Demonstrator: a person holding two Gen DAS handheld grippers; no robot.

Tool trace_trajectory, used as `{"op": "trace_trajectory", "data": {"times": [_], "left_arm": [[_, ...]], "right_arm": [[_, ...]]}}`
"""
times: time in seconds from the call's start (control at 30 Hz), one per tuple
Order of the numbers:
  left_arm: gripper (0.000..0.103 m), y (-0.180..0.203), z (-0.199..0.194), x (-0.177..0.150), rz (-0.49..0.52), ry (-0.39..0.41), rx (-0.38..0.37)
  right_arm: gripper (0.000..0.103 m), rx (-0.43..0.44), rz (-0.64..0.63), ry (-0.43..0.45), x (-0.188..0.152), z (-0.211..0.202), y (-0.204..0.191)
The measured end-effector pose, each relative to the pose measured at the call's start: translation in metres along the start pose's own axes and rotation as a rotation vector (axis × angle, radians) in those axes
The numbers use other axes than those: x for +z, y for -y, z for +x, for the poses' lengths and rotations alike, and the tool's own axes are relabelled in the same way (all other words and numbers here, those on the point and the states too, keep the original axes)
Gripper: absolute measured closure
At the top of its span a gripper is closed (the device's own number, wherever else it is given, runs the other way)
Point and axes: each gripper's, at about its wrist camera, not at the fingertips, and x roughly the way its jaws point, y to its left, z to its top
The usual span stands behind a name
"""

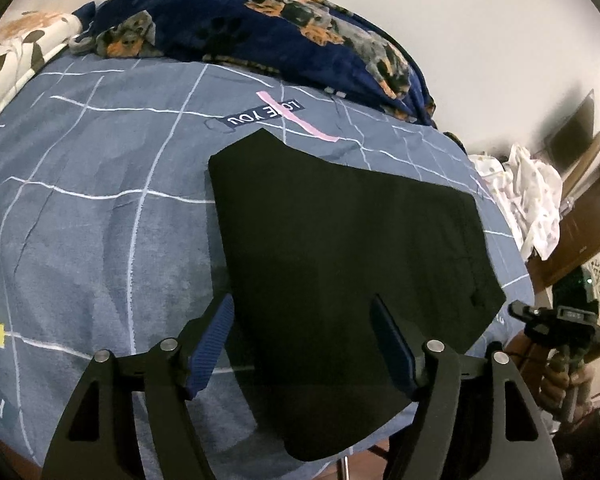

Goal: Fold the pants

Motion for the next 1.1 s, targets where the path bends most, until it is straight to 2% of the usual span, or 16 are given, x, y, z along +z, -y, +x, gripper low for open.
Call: {"op": "trace_trajectory", "data": {"times": [0.2,0.37,0.6,0.67,0.73,0.8,1.0,1.1], "left_arm": [[0.03,-0.001,0.0,0.0,-0.014,-0.008,-0.009],[0.03,-0.007,0.001,-0.001,-0.047,-0.022,-0.022],[0.03,-0.004,0.002,-0.003,-0.037,-0.036,-0.016],[0.03,-0.004,0.002,-0.003,-0.036,-0.037,-0.013],[0.03,-0.005,0.002,-0.003,-0.044,-0.033,-0.017],[0.03,-0.007,0.004,-0.003,-0.056,-0.039,-0.021],[0.03,-0.012,0.005,-0.002,-0.074,-0.043,-0.025],[0.03,-0.013,0.005,-0.001,-0.077,-0.047,-0.025]], "right_arm": [[0.098,0.082,0.026,-0.006,0.006,0.003,-0.003],[0.096,0.072,0.06,-0.036,0.01,0.014,-0.001],[0.096,0.083,0.08,-0.046,0.017,0.023,-0.004],[0.091,0.096,0.079,-0.044,0.018,0.022,-0.008],[0.067,0.093,0.074,-0.044,0.018,0.02,-0.011],[0.054,0.067,0.076,-0.046,0.018,0.022,-0.011],[0.054,0.07,0.102,-0.051,0.019,0.029,-0.008],[0.054,0.069,0.075,-0.034,0.019,0.028,-0.013]]}}
